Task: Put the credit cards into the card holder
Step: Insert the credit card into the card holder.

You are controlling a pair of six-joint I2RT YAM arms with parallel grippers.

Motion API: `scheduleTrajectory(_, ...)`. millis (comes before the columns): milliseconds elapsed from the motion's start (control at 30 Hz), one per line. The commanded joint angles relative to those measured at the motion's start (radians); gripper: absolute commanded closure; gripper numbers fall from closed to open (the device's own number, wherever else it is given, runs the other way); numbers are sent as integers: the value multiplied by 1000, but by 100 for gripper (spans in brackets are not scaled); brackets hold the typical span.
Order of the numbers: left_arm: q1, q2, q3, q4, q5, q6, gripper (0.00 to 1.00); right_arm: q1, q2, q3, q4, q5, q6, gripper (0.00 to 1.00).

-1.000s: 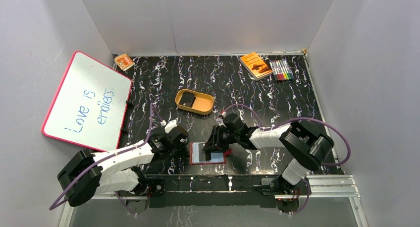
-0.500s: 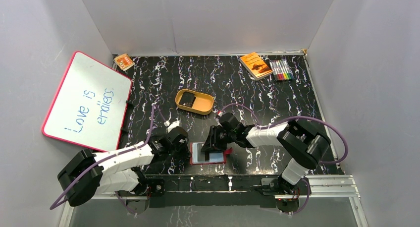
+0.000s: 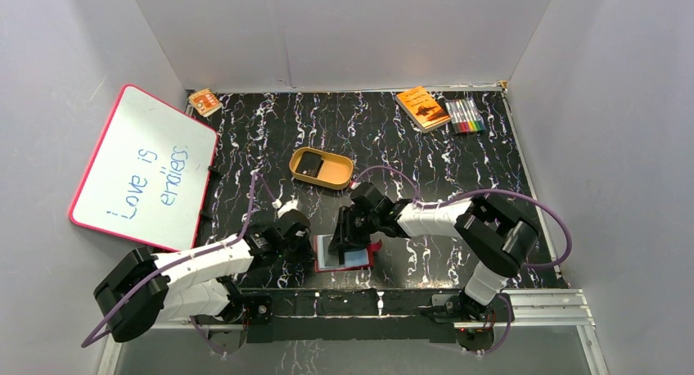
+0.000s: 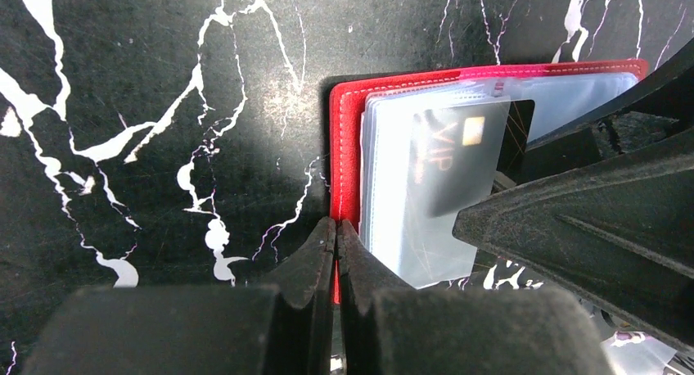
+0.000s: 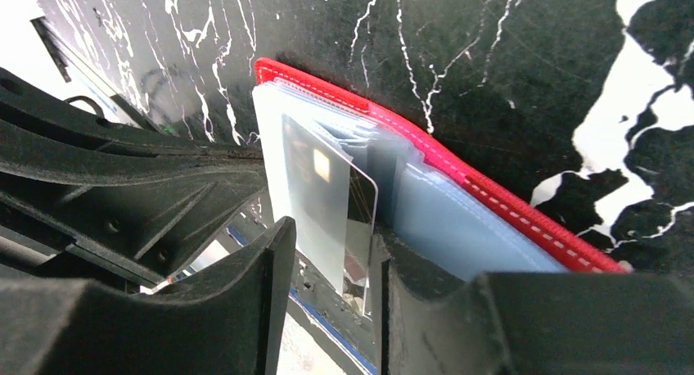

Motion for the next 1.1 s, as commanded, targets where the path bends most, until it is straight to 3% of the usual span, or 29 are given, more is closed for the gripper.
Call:
scheduleTrajectory(0,-3,-42,-21,-37,-13,-15,99,30,-15,75,-89,82,-70,52)
scheduleTrajectory(167,-3,-69,-25,-65,-50,-22,98,29,-54,102,-199,145,-99,46)
scheduleTrajectory(700,-3,-83,-24,-87,-72,-22,98,17,-164,44,-195,209,-93,47)
scheduleTrajectory(800,-3,-77,-21,-84,-72,-20,98,14,-160,51,-220,217,-108,53)
scheduleTrajectory(933,-3,-70,-15,-86,-78,-14,99,14,-145,70,-272,248,-140,76)
scheduleTrajectory(1067,-2,-64,-14,-88,-83,-11,99,14,-121,80,-296,257,-175,87)
